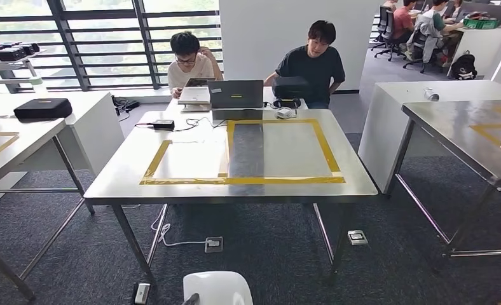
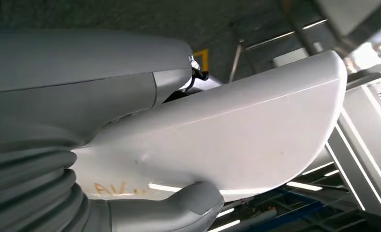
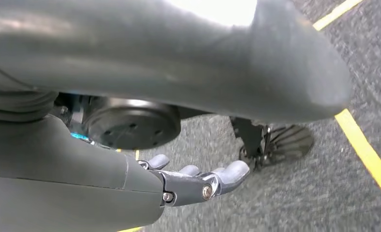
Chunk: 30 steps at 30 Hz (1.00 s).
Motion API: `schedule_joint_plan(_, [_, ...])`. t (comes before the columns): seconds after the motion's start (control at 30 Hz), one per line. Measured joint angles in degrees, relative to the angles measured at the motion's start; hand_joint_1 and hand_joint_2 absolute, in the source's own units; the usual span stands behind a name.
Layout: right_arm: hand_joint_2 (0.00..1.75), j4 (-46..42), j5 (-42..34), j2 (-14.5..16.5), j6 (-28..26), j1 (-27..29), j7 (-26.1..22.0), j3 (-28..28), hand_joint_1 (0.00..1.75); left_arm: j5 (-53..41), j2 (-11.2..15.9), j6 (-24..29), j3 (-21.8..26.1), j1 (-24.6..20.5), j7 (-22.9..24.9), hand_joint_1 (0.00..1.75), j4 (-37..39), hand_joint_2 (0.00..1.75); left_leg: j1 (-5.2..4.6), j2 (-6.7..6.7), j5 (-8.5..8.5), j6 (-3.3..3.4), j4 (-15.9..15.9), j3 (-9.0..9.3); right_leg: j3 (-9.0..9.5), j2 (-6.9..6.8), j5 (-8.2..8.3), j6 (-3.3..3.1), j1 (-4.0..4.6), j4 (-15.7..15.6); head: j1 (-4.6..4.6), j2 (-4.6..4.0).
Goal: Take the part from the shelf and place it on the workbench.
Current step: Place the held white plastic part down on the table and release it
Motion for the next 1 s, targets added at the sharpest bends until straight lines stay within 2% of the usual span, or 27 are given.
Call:
schedule_joint_plan(0.17, [0.0, 0.0, 0.79, 0.12, 0.4, 0.06, 0.0, -0.41, 0.0, -4.89, 2.25, 1.9, 8.99, 3.76, -0.21, 1.75, -15.74, 1.75, 0.08, 0.08, 0.48, -0.96, -0.86, 0.59, -0.02, 0.02, 0.01, -0.63, 0.11, 0.02, -0.21, 0.0])
schedule_joint_plan(0.27, [0.0, 0.0, 0.89, 0.13, 0.37, 0.03, 0.0, -0.55, 0.0, -5.64, 2.62, 1.93, 12.55, 5.66, -0.32, 1.75, -21.9, 1.75, 0.19, 0.04, 0.53, -1.71, -1.05, 0.64, -0.03, -0.05, -0.01, -0.79, 0.2, 0.04, -0.25, 0.0])
schedule_joint_plan(0.33, [0.0, 0.0, 0.98, 0.13, 0.34, 0.0, 0.0, -0.66, 0.0, -6.09, 2.68, 1.94, 13.88, 6.57, -0.36, 1.75, -24.56, 1.75, 0.24, 0.04, 0.55, -1.95, -1.07, 0.63, -0.01, -0.06, -0.01, -0.83, 0.24, 0.04, -0.25, 0.0])
schedule_joint_plan(0.6, [0.0, 0.0, 1.38, 0.14, 0.55, -0.04, 0.0, -0.78, 0.0, -6.41, 2.69, 1.67, 17.16, 8.67, -0.33, 1.75, -30.18, 1.75, 0.2, 0.03, 0.55, -1.97, -0.88, 0.48, 0.02, -0.07, 0.06, -0.82, 0.2, 0.0, -0.24, 0.0])
schedule_joint_plan(1.0, [0.0, 0.0, 2.07, 0.15, 0.83, -0.1, 0.0, -0.77, 0.0, -4.69, 2.05, 0.35, 19.16, 9.85, 1.23, 1.75, -31.3, 1.75, 0.17, 0.02, 0.53, -1.93, -0.7, 0.38, 0.02, -0.08, 0.14, -0.71, 0.14, -0.04, -0.24, 0.0])
